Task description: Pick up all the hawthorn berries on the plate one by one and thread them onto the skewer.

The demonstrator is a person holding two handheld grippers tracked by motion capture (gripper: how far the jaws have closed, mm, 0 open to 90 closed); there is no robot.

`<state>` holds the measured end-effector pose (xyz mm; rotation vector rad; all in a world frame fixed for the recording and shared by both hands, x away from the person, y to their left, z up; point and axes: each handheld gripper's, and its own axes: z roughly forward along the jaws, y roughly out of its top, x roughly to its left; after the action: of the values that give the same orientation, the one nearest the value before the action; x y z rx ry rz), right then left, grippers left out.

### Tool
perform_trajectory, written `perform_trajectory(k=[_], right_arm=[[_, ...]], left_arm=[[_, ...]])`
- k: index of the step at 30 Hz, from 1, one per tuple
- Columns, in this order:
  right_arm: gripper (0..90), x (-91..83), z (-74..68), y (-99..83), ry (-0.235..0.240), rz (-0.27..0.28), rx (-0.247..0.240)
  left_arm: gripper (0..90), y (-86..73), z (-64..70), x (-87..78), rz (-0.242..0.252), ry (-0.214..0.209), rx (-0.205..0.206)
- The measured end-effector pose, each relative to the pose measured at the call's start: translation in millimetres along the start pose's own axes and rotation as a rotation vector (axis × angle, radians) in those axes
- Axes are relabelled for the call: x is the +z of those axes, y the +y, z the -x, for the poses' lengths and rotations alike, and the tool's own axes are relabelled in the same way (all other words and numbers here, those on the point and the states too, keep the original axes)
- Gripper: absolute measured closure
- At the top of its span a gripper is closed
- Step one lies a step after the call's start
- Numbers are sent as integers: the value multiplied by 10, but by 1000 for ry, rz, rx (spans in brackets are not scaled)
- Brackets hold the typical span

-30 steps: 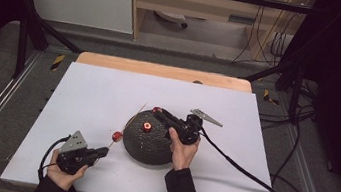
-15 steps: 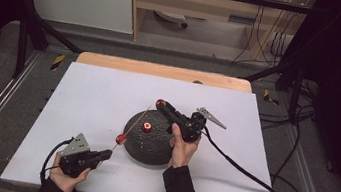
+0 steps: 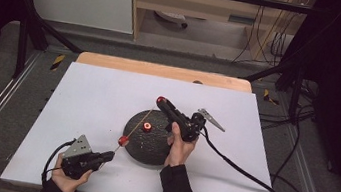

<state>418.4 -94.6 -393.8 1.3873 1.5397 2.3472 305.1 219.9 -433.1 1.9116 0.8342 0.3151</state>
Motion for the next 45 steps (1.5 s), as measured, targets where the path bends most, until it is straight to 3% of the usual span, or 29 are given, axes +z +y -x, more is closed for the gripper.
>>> perform_trajectory(k=[12, 26, 45], right_arm=[[626, 17, 19, -50, 16, 12, 32], [627, 16, 28, -59, 19, 3, 27], [627, 27, 36, -173, 36, -5, 56]], left_arm=[[885, 7, 26, 17, 5, -3, 6], [885, 5, 35, 18, 11, -1, 7], [885, 10, 68, 93, 21, 12, -11]])
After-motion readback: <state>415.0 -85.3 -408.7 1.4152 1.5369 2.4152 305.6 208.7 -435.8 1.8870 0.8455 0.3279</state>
